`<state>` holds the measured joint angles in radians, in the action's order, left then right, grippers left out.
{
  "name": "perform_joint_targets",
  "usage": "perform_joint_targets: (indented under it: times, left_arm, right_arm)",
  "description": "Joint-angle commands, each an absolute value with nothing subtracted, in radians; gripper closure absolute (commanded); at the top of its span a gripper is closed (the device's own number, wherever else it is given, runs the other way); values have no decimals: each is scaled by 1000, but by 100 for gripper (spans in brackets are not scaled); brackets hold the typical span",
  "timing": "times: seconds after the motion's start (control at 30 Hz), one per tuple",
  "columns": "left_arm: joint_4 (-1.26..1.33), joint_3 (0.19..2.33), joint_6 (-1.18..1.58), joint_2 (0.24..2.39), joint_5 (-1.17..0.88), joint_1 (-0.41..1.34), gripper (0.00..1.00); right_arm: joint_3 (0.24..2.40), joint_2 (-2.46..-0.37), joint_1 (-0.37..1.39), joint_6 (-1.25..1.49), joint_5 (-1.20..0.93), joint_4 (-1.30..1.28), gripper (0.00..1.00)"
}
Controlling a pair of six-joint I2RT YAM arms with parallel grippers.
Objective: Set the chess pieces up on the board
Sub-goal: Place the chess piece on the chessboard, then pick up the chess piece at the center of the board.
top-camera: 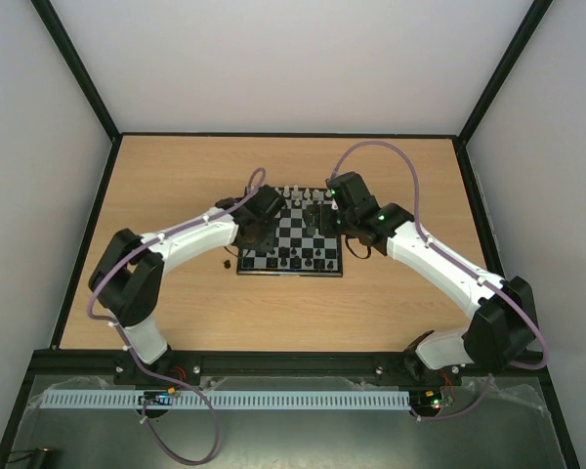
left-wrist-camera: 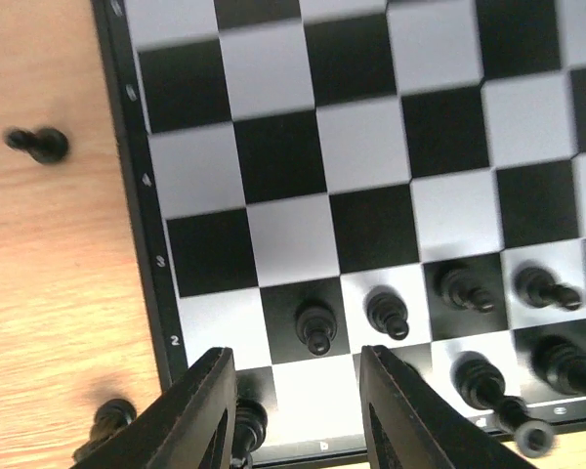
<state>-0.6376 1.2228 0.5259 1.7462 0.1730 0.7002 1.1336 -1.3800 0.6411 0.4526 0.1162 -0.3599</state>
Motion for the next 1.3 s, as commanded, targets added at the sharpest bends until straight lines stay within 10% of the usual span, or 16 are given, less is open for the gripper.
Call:
perform_joint_targets:
  times: [0.0,0.43,1.27]
  left_arm:
    - [-692,1285,523,1667,228,669,62]
    - [-560,1197,500,1679,209,412,34]
    - [-495,1285,462,1905,154,385,73]
  right_arm:
    - [1121,-1371,638,445,114,-364,1]
    - [1122,-1375,638,443,93,-361,1]
    - [1120,-1379,639,438,78,-357,1]
